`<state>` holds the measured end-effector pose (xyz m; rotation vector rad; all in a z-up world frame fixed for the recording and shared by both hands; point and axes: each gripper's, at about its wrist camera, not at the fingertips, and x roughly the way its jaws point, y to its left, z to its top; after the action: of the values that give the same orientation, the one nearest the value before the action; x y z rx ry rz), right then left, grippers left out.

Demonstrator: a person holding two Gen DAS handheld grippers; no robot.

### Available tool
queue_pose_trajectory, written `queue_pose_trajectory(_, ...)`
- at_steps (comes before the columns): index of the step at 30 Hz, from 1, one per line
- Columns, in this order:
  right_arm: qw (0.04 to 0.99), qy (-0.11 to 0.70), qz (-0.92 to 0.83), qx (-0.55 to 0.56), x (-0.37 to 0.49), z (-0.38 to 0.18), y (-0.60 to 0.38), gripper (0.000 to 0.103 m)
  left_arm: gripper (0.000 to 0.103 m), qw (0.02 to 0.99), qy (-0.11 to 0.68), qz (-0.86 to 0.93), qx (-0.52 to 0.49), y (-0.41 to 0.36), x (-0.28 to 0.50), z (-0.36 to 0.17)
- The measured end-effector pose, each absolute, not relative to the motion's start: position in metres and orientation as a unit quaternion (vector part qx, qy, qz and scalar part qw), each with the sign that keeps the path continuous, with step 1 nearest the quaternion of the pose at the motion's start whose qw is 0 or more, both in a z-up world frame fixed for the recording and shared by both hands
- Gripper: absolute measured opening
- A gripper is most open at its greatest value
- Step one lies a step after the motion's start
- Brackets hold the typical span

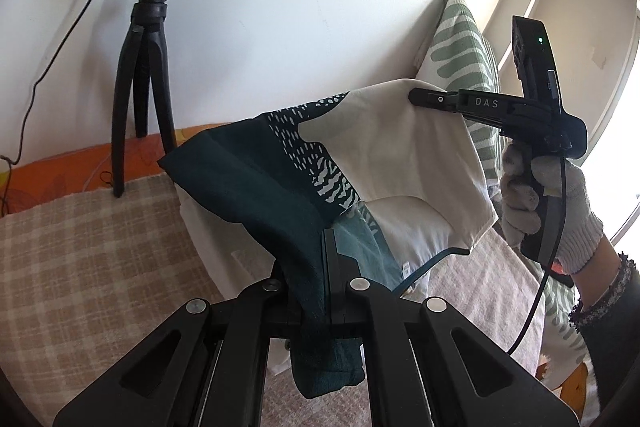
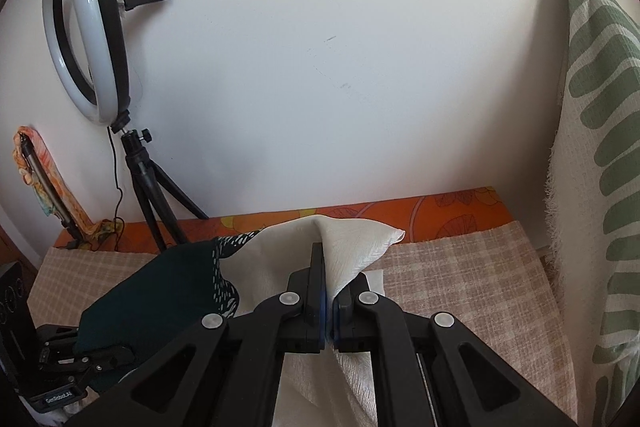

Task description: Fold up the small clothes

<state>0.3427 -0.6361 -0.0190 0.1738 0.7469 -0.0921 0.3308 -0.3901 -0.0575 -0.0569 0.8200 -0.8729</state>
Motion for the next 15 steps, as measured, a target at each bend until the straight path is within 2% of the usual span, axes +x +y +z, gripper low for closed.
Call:
queue_pose_trajectory(2,0.924,0.371,-0.053,0.081,0.345,-0.022,-0.637,0.0,0.005,0.828,0.386,-0.407,-0.016,-0.392,0.33,-0.055)
queue_pose_trajectory(4,0.922,0.374,-0.068,0.078,0.347,-0.026,-0.639,0.008,0.007,0.831,0.385,-0.402,-0.005,-0.397,0.33,-0.051)
queue_pose_trajectory(5,0.921,0.374,-0.078,0.073,0.347,-0.026,-0.639,0.016,0.011,0.831,0.385,-0.401,-0.003,-0.397,0.329,-0.049)
queue_pose_trajectory(6,0.922,0.373,-0.08,0.069,0.347,-0.025,-0.639,0.035,0.017,0.831,0.385,-0.401,-0.001,-0.398,0.329,-0.048)
queue_pose_trajectory(7,0.924,0.369,-0.083,0.061,0.345,-0.024,-0.638,0.038,0.024,0.831,0.386,-0.4,0.002,-0.399,0.329,-0.046)
queue_pose_trajectory(9,0.924,0.368,-0.089,0.054,0.342,-0.021,-0.634,0.041,0.045,0.833,0.384,-0.399,0.008,-0.399,0.326,-0.043)
queue_pose_trajectory(12,0.924,0.368,-0.09,0.06,0.337,-0.016,-0.63,0.047,0.055,0.839,0.377,-0.393,0.015,-0.397,0.318,-0.038)
queue_pose_trajectory(14,0.925,0.363,-0.096,0.054,0.33,-0.01,-0.625,0.053,0.056,0.838,0.38,-0.391,0.023,-0.392,0.313,-0.036)
queue_pose_trajectory(15,0.926,0.36,-0.099,0.054,0.327,-0.006,-0.623,0.059,0.059,0.837,0.383,-0.39,0.025,-0.391,0.31,-0.035)
